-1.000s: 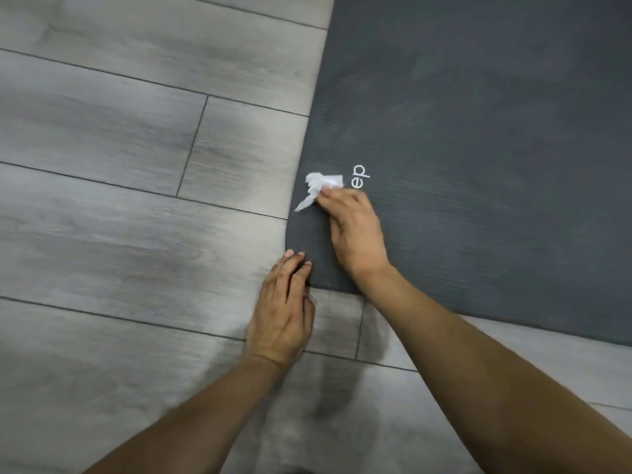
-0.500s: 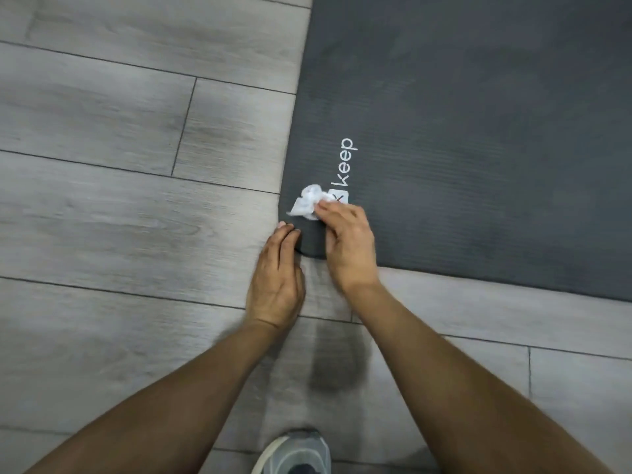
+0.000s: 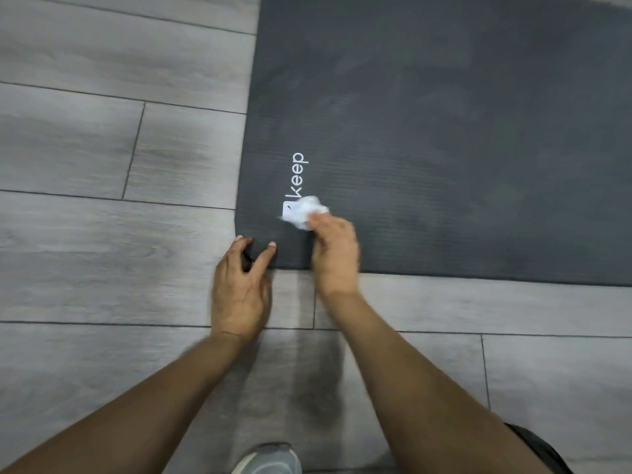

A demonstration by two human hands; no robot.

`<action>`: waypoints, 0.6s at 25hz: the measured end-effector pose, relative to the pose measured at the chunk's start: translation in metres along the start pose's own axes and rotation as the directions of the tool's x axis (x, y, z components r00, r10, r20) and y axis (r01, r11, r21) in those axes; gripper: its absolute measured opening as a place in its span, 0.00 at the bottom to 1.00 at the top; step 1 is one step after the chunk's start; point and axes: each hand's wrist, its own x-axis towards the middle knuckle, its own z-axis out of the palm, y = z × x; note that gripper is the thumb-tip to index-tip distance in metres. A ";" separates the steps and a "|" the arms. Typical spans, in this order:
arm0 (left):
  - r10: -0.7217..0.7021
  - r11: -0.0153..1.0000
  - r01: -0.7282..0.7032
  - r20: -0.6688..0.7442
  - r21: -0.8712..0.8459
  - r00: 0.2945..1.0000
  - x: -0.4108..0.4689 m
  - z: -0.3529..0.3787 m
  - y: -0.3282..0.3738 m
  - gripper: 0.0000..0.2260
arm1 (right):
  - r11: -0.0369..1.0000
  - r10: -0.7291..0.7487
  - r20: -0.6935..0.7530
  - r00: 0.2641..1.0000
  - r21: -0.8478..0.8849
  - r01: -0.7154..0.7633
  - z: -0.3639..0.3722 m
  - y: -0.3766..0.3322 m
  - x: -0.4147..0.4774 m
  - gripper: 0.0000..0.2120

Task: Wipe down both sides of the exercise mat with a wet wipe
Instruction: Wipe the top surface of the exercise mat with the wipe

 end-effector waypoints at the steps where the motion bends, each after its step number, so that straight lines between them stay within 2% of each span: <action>1: -0.002 1.000 0.002 -0.006 0.019 1.000 0.004 -0.002 0.001 0.18 | 0.989 -0.147 0.131 0.980 0.043 0.142 0.016 -0.020 -0.011 0.14; 3: 0.028 0.999 -0.028 -0.009 0.039 1.000 0.010 -0.006 -0.001 0.16 | 0.932 -0.354 0.309 0.883 0.040 0.359 0.019 -0.025 -0.009 0.13; 4: 0.043 0.998 -0.043 -0.003 0.046 0.999 0.011 -0.008 -0.004 0.16 | 0.911 -0.392 0.317 0.864 -0.001 0.413 0.008 -0.008 0.004 0.14; 5: 0.058 0.997 -0.058 0.002 0.051 0.998 0.011 -0.011 -0.005 0.16 | 0.917 -0.364 0.281 0.888 -0.059 0.394 -0.005 0.018 0.018 0.15; 6: 0.066 0.996 -0.066 0.004 0.055 0.998 0.011 -0.013 -0.004 0.17 | 0.944 -0.267 0.176 0.947 -0.148 0.294 -0.023 0.045 0.034 0.16; 7: 0.065 0.996 -0.065 0.004 0.061 0.998 0.012 -0.014 -0.002 0.17 | 0.966 -0.118 0.041 0.992 -0.226 0.124 -0.043 0.070 0.051 0.18; 9: 0.027 0.997 -0.027 -0.003 0.067 1.000 0.016 -0.014 0.005 0.15 | 0.946 0.150 -0.140 0.979 -0.268 -0.183 -0.073 0.096 0.071 0.22; 10: 0.000 0.998 0.000 -0.002 0.066 1.000 0.017 -0.014 0.009 0.14 | 0.919 0.254 -0.176 0.951 -0.261 -0.294 -0.070 0.093 0.073 0.21; 11: -0.024 0.998 0.023 0.000 0.064 1.000 0.019 -0.014 0.013 0.12 | 0.910 0.308 -0.161 0.938 -0.237 -0.340 -0.061 0.078 0.070 0.19; 12: -0.036 0.997 0.036 0.003 0.070 0.999 0.021 -0.015 0.017 0.11 | 0.931 0.286 -0.097 0.953 -0.206 -0.301 -0.048 0.058 0.063 0.17; 13: -0.035 0.996 0.034 0.006 0.087 0.999 0.022 -0.015 0.018 0.11 | 0.970 0.167 -0.006 0.986 -0.178 -0.165 -0.031 0.036 0.051 0.16; 14: -0.024 0.993 0.023 0.009 0.113 1.000 0.023 -0.015 0.019 0.11 | 0.990 -0.022 0.080 0.997 -0.138 0.033 -0.014 0.018 0.036 0.16; 15: -0.007 0.990 0.006 0.010 0.139 1.000 0.023 -0.016 0.018 0.11 | 0.968 -0.206 0.168 0.964 -0.112 0.226 -0.003 0.007 0.023 0.16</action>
